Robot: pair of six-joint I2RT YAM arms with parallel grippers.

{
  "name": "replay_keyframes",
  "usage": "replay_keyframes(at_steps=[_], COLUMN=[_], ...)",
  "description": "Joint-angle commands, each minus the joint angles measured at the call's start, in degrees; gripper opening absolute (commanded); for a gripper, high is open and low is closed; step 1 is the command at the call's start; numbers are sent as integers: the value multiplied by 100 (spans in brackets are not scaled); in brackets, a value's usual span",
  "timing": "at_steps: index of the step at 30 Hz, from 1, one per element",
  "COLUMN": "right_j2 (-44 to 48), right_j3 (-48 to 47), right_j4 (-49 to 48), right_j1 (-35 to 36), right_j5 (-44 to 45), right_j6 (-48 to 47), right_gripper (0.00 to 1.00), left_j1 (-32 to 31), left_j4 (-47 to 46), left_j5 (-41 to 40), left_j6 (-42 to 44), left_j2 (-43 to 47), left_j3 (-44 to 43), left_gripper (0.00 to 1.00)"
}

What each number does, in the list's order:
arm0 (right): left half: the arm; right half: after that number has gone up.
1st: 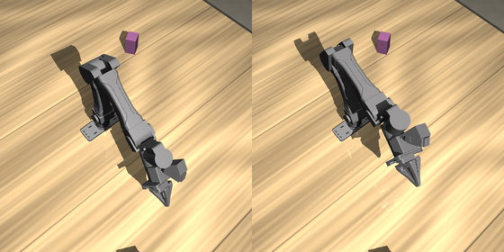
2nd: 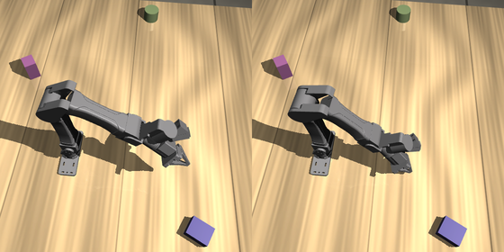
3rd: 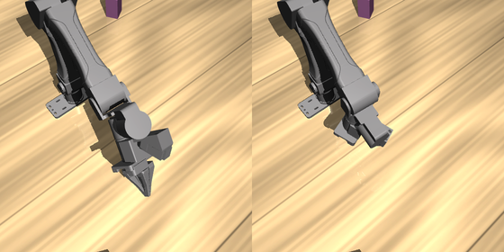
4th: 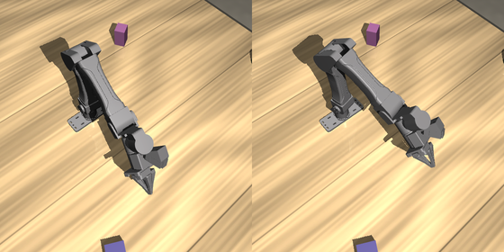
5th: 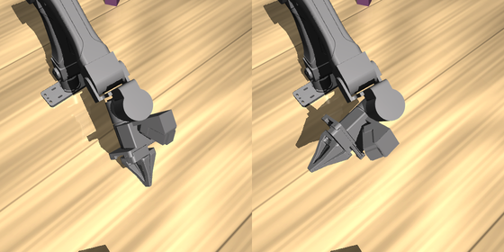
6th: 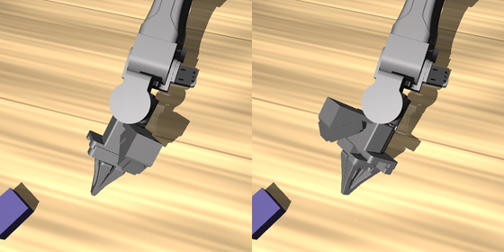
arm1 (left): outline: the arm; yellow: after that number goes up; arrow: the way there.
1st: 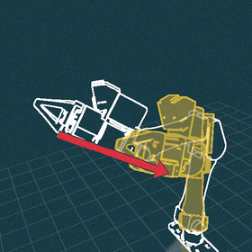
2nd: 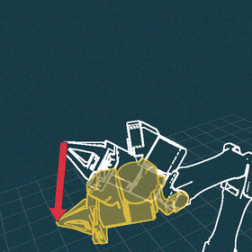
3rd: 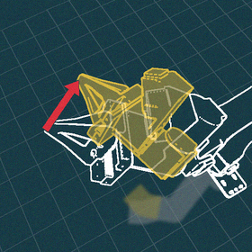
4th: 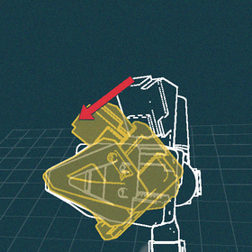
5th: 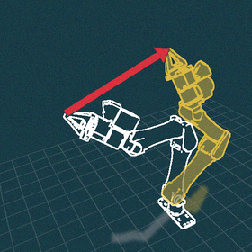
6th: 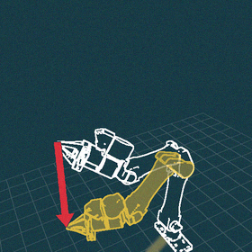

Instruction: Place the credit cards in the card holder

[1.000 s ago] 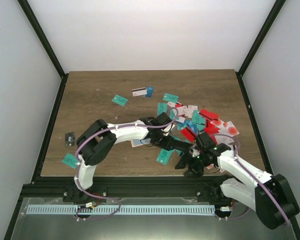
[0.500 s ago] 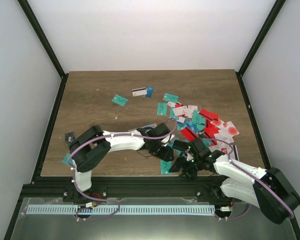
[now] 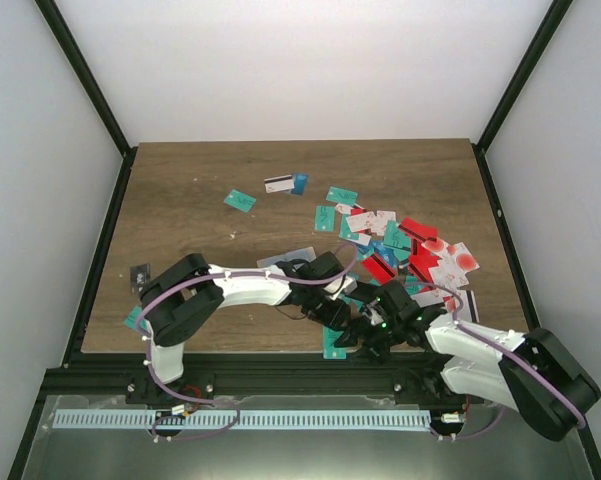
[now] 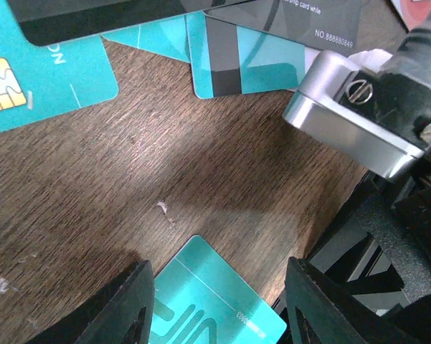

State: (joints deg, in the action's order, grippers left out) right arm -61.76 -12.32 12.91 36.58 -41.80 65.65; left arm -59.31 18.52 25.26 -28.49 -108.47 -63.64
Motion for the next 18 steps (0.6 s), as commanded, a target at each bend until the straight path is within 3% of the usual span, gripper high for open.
replay_keyframes(at_steps=[1, 18], right_j2=[-161, -937], right_j3=[211, 498], right_j4=[-667, -1682], right_j1=[36, 236], right_j5=[118, 51], right_j6=[112, 274], right_gripper=[60, 44], left_j1=[-73, -76], left_j4=[280, 297], left_j5=[59, 21], left_j6=[29, 61], left_j2=[-219, -184], left_j3=[171, 334], left_gripper=[52, 51])
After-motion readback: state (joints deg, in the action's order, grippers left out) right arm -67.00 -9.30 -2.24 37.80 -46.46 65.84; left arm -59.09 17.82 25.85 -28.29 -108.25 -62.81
